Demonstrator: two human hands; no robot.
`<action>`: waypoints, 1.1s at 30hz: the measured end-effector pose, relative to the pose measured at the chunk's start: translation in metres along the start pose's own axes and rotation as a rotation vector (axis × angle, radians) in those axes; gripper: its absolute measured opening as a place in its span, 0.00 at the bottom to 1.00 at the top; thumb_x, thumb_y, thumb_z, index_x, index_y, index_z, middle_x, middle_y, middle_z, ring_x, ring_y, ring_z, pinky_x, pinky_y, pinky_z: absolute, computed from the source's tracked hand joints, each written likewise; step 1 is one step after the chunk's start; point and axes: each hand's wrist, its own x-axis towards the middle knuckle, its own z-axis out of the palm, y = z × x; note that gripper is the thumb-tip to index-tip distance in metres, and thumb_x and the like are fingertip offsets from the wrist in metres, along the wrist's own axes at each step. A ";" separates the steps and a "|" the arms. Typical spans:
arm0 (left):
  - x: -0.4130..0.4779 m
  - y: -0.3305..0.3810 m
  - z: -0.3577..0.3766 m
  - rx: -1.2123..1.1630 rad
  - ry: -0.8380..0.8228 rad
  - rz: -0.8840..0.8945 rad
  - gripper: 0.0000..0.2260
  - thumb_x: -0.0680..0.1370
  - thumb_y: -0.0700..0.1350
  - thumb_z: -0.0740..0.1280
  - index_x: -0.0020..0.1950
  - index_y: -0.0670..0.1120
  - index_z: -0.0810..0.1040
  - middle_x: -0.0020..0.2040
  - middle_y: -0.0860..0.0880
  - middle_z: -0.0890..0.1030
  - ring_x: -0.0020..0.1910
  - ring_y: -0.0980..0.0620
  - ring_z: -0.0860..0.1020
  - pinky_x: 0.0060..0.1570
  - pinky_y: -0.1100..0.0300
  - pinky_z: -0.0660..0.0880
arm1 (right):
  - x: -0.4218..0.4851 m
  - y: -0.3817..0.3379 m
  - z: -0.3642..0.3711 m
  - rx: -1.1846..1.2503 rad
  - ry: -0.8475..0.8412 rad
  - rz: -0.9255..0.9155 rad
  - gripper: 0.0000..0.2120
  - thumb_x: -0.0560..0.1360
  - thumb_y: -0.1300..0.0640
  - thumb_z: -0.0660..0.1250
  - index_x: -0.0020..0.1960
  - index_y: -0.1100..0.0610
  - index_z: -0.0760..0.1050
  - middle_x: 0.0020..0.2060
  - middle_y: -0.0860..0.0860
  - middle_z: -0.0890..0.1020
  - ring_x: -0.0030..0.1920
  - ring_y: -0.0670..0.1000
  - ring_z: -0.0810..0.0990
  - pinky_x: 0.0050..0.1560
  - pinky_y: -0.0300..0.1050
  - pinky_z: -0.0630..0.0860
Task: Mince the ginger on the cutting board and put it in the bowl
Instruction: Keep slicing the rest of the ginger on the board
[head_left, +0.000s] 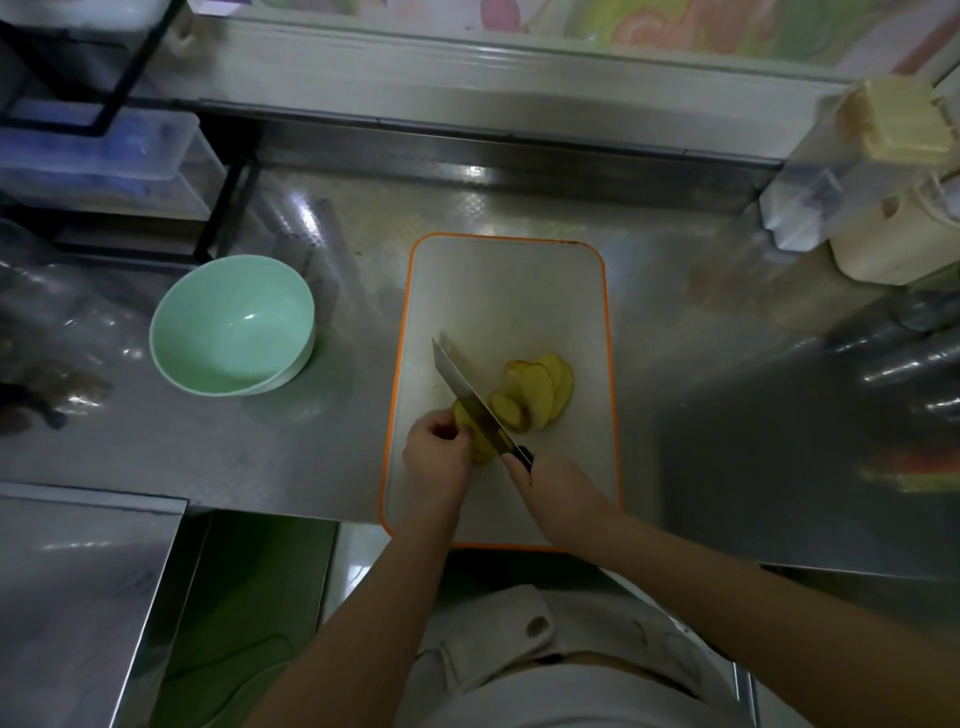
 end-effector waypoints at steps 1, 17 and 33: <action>0.000 0.000 0.000 0.004 -0.003 0.009 0.04 0.74 0.43 0.69 0.45 0.44 0.82 0.38 0.50 0.81 0.37 0.59 0.76 0.28 0.77 0.68 | 0.003 0.001 0.002 -0.016 0.013 0.000 0.16 0.82 0.49 0.52 0.37 0.52 0.64 0.31 0.49 0.70 0.30 0.47 0.70 0.31 0.39 0.66; -0.005 0.001 -0.003 0.067 0.000 0.061 0.04 0.73 0.40 0.68 0.45 0.44 0.82 0.38 0.52 0.79 0.38 0.56 0.75 0.29 0.73 0.65 | 0.025 0.021 -0.012 0.099 0.082 -0.008 0.18 0.81 0.49 0.54 0.33 0.51 0.64 0.28 0.47 0.68 0.29 0.46 0.68 0.31 0.42 0.63; -0.010 -0.005 -0.004 -0.017 0.006 0.005 0.09 0.77 0.43 0.65 0.54 0.43 0.79 0.45 0.52 0.77 0.46 0.55 0.74 0.46 0.64 0.68 | 0.003 0.012 -0.011 0.230 0.210 -0.091 0.18 0.81 0.49 0.55 0.42 0.60 0.73 0.29 0.48 0.72 0.30 0.46 0.71 0.30 0.37 0.64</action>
